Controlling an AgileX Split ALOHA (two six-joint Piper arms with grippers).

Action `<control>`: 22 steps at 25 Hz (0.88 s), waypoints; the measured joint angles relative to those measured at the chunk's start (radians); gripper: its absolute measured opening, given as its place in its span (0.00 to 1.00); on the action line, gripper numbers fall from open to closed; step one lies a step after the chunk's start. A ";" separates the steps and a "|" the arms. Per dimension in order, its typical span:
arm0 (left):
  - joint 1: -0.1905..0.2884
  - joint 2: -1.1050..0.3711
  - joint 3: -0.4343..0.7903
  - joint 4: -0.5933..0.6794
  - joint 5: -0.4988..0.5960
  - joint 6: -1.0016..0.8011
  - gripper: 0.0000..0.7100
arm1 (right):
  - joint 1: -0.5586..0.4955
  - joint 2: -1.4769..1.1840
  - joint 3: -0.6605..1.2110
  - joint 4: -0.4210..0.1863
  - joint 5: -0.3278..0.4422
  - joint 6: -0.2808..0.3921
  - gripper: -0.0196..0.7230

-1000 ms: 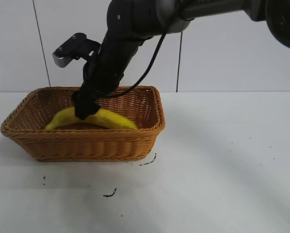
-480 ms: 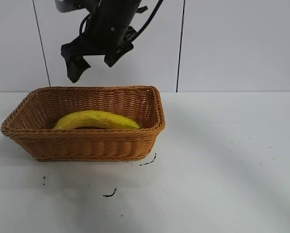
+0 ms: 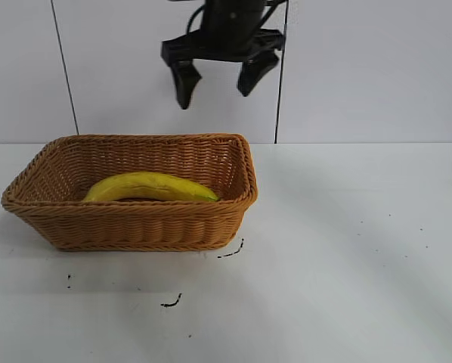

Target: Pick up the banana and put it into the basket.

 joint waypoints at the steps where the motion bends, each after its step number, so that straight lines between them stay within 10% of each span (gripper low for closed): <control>1: 0.000 0.000 0.000 0.000 0.000 0.000 0.97 | -0.025 -0.005 0.000 0.000 0.000 0.000 0.96; 12: 0.000 0.000 0.000 0.000 0.000 0.000 0.97 | -0.203 -0.040 0.048 0.022 0.010 0.000 0.96; 22: 0.000 0.000 0.000 0.000 0.000 0.000 0.97 | -0.206 -0.344 0.569 0.019 0.009 0.006 0.96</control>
